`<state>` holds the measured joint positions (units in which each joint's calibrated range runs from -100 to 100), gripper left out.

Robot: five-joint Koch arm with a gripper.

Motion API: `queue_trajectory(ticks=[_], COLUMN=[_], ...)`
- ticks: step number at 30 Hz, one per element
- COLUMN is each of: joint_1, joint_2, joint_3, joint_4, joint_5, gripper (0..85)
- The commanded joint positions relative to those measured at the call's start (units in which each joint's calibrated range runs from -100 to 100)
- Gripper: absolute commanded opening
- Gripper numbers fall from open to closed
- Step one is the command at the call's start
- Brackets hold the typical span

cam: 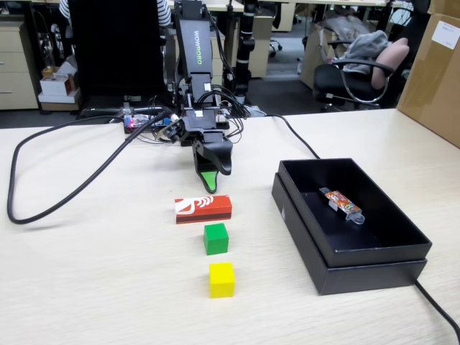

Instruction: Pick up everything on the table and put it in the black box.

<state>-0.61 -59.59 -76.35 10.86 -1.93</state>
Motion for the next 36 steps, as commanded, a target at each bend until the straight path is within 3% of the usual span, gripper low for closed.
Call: queue_trajectory(ticks=[1, 25, 30, 36], joint_1=[0.0, 0.49, 0.29, 0.73], joint_2=[0.56, 2.16, 0.9, -0.47], joint_3=[0.46, 1.64, 12.88, 27.66], joint_4=[-0.62, -0.79, -22.99, -45.54], joint_5=[0.0, -0.15, -0.15, 2.54], gripper=[48.5, 48.8, 49.7, 48.9])
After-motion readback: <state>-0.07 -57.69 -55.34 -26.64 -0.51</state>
